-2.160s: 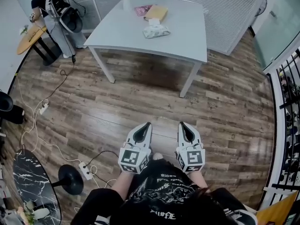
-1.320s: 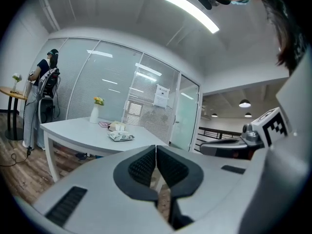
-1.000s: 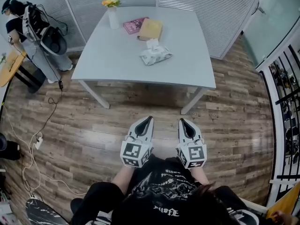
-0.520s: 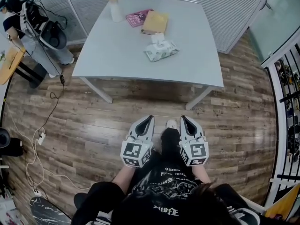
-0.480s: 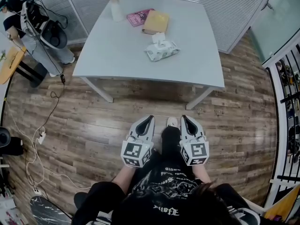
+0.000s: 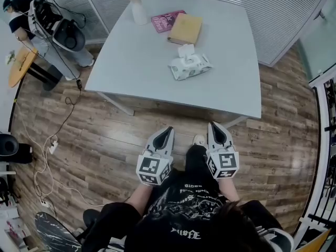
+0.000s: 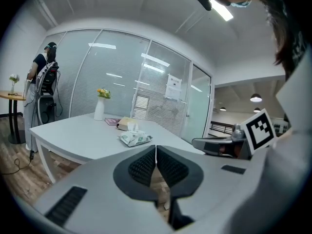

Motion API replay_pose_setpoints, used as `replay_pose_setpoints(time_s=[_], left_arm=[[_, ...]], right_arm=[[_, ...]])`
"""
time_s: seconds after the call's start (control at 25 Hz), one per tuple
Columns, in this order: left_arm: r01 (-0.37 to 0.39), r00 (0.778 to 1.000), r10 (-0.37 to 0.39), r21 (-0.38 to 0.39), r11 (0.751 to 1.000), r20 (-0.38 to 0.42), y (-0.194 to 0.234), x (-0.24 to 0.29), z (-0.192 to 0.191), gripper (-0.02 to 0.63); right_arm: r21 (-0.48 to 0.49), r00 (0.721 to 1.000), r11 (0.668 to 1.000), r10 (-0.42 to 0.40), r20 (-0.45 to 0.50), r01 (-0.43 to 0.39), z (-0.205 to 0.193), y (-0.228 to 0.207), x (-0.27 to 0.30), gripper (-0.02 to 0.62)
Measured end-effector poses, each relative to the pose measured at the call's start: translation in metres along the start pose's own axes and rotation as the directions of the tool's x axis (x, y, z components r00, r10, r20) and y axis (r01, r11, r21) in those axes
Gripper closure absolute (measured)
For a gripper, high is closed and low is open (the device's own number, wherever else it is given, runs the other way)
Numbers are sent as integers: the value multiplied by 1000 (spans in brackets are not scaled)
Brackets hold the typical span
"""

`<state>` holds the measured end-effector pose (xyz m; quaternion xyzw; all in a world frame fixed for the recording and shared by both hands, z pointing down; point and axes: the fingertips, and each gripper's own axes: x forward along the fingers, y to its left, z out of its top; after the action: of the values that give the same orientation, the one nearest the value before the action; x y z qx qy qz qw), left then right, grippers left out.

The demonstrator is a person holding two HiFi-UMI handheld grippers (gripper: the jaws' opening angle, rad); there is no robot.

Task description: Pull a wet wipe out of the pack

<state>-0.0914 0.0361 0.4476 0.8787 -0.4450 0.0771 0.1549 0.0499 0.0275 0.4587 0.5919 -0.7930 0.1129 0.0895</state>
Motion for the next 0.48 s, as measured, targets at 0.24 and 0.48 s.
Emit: replay_pose_setpoints(time_s=[0.24,0.48], left_arm=[[-54,998,54,-52,997,-10,13,57,20,598],[-96,995,96,-62,993,-10,13,116,36,598]], right_arm=[[-16,996,996,84,15,-84,31,-34,55,597],[-55,983,981,186,-7,-186,45,-62,95,597]])
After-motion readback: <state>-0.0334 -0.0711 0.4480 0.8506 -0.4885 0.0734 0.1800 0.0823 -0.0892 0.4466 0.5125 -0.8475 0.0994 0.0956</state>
